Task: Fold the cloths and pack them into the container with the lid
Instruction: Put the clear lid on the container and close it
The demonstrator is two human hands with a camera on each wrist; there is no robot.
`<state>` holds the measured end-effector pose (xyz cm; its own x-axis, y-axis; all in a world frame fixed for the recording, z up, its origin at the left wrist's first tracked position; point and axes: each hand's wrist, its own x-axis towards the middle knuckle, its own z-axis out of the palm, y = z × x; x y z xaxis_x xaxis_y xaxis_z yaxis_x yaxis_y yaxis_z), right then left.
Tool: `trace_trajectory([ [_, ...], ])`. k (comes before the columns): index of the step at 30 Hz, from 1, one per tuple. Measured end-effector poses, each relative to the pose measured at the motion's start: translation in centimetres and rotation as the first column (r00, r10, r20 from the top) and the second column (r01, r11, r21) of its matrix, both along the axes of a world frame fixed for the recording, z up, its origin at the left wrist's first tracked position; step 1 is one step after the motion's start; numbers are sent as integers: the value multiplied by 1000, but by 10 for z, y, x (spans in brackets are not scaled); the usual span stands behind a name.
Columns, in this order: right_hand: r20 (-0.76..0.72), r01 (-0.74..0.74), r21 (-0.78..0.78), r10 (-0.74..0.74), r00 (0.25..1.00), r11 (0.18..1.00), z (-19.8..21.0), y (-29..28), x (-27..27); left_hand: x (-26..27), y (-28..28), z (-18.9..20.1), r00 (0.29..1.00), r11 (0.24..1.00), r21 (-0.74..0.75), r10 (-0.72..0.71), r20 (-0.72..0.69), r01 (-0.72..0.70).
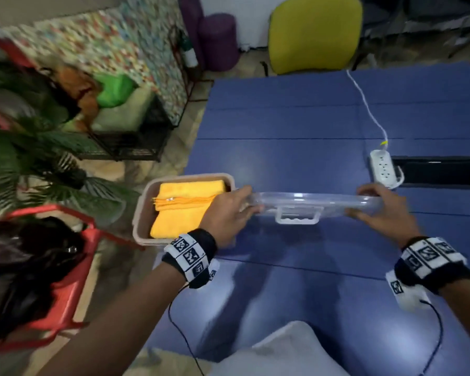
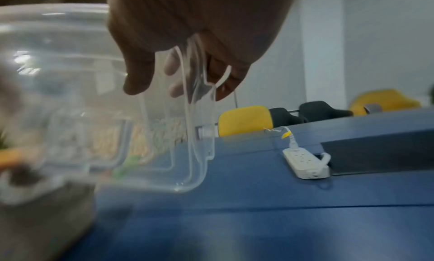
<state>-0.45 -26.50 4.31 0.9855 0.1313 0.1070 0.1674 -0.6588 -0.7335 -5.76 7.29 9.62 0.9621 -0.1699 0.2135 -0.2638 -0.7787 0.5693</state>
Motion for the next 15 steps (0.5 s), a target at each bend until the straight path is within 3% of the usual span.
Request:
trace_trajectory([
  [2, -21, 34, 237, -29, 999, 971, 19, 26, 14, -4, 16, 15, 992, 982, -152, 121, 36, -114],
  [4, 48, -4, 457, -20, 999, 890, 44, 56, 23, 2, 38, 20, 977, 930, -310, 214, 20, -198],
  [6, 92, -38, 568, -18, 996, 822, 65, 88, 30, 10, 67, 21, 966, 871, -429, 256, -25, -242],
  [10, -3, -5, 449, 7, 1000, 894, 75, 151, 49, 26, 130, 19, 917, 695, -607, 366, -161, -384],
  [13, -136, -49, 257, 86, 987, 965, 60, 199, 56, 38, 180, 17, 837, 577, -613, 441, -322, -540],
  [15, -140, -57, 146, 78, 987, 988, 48, 229, 54, 42, 214, 11, 811, 522, -621, 396, -430, -584],
])
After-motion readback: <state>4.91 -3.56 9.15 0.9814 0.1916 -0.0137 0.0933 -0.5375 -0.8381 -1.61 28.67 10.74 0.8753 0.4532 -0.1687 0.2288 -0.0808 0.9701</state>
